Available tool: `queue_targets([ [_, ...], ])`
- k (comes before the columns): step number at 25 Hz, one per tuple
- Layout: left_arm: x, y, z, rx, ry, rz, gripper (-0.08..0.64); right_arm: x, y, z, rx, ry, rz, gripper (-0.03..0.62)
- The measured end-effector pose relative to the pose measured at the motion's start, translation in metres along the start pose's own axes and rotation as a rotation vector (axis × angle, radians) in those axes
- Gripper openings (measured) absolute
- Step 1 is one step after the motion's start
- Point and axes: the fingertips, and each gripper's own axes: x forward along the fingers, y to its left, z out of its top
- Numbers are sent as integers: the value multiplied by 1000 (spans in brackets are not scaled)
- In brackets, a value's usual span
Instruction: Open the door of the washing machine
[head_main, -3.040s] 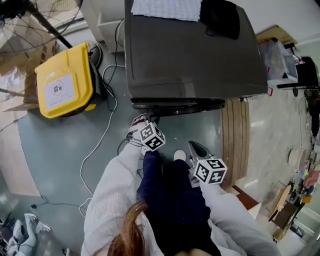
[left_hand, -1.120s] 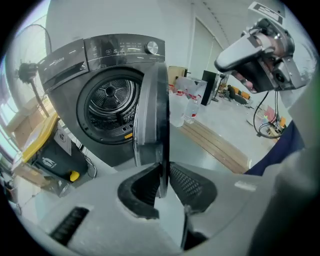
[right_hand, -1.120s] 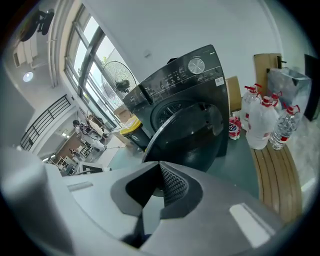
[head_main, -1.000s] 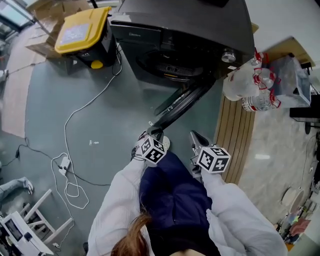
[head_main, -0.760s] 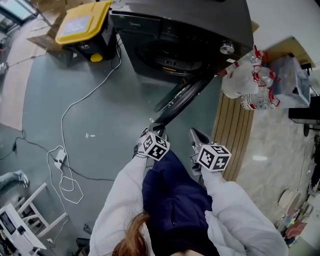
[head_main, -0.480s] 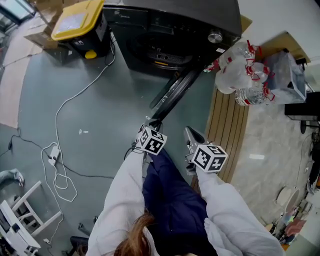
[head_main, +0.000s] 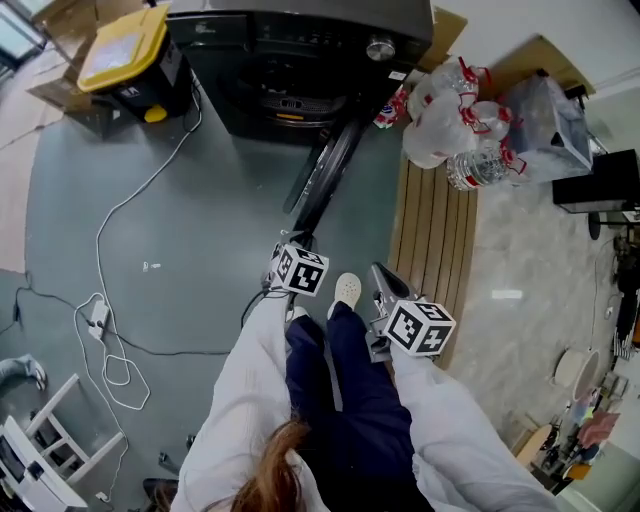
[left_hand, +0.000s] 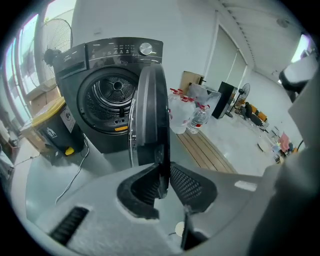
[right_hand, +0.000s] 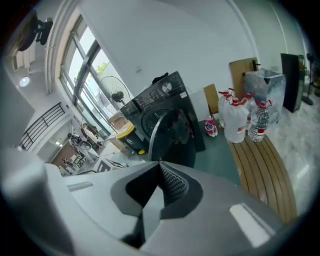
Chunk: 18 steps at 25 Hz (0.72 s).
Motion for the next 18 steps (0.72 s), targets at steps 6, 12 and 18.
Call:
queue_targets([
  [6,9,-43,6,-23,-15,-41,72,-19,-31,-11,41,12,-22,11],
  [12,20,-84,14,-33,-3,-69,78,-34,-58,-5,45,10,-11,11],
  [18,26,-105,20,-71,9,-37,80,-47,-88,9,30,25,11,11],
])
